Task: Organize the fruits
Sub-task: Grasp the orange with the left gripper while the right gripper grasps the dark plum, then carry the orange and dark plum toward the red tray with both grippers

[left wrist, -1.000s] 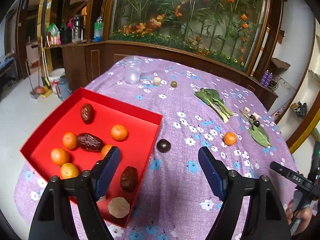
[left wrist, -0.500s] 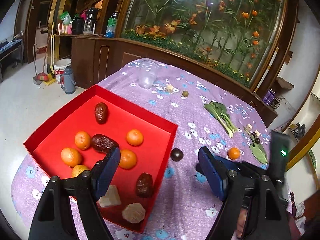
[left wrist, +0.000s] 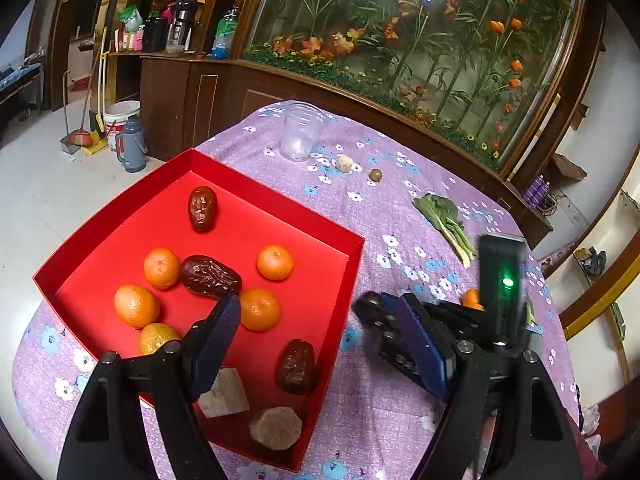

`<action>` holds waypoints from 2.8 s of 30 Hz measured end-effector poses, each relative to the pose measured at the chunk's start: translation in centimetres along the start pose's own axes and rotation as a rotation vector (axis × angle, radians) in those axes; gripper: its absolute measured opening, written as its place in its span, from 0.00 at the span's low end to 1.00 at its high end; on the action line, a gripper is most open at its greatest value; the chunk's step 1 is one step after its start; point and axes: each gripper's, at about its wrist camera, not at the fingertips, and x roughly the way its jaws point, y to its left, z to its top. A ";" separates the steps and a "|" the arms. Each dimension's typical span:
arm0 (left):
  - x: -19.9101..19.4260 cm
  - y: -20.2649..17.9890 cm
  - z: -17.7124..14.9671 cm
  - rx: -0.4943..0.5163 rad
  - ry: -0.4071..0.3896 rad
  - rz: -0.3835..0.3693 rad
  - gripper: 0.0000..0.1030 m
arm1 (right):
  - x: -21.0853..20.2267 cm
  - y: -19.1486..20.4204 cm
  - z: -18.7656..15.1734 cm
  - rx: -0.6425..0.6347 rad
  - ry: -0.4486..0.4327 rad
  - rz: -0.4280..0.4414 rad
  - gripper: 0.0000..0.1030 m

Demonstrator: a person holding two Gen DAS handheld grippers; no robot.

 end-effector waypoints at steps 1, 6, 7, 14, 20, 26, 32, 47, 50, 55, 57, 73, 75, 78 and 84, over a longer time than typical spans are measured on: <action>-0.1 -0.1 0.0 0.003 -0.002 -0.003 0.77 | -0.9 -0.4 -0.4 0.015 -0.004 -0.013 0.27; -0.2 -1.5 -0.3 0.042 0.002 -0.033 0.77 | -6.9 -4.0 -4.0 0.111 -0.039 -0.056 0.28; 0.0 -1.8 -0.4 0.046 0.007 -0.038 0.77 | -8.5 -5.4 -5.3 0.148 -0.050 -0.077 0.28; 1.5 -5.8 -2.1 0.108 0.083 -0.102 0.77 | -14.1 -13.8 -11.0 0.401 -0.117 -0.157 0.49; 1.2 -7.6 -2.4 0.146 0.084 -0.082 0.77 | -15.7 -16.3 -12.4 0.463 -0.168 -0.151 0.49; 3.2 -9.4 -2.7 0.139 0.159 -0.129 0.77 | -16.9 -18.0 -13.6 0.546 -0.235 -0.102 0.49; 5.8 -12.6 -2.0 0.186 0.178 -0.155 0.77 | -16.0 -16.1 -12.9 0.448 -0.224 -0.032 0.49; 15.9 -22.0 -2.3 0.446 0.254 -0.185 0.59 | -12.9 -14.2 -12.0 0.348 -0.126 -0.058 0.49; 17.1 -22.5 -2.6 0.470 0.270 -0.178 0.50 | -12.8 -13.9 -11.9 0.327 -0.123 -0.087 0.49; 18.7 -22.8 -3.2 0.488 0.280 -0.158 0.49 | -12.3 -13.4 -11.8 0.282 -0.107 -0.159 0.40; 19.2 -22.8 -3.4 0.487 0.288 -0.158 0.49 | -12.1 -13.4 -11.8 0.275 -0.102 -0.179 0.37; 13.4 -19.6 -3.1 0.392 0.204 -0.182 0.32 | -13.9 -13.8 -12.1 0.311 -0.189 -0.188 0.28; 12.1 -18.7 -3.0 0.366 0.185 -0.185 0.32 | -14.2 -14.0 -12.2 0.328 -0.203 -0.197 0.28; 10.2 -17.3 -3.0 0.345 0.155 -0.169 0.32 | -14.6 -14.0 -12.3 0.342 -0.214 -0.201 0.28; 6.5 -14.7 -2.8 0.326 0.082 -0.103 0.32 | -15.4 -13.7 -12.5 0.366 -0.227 -0.201 0.28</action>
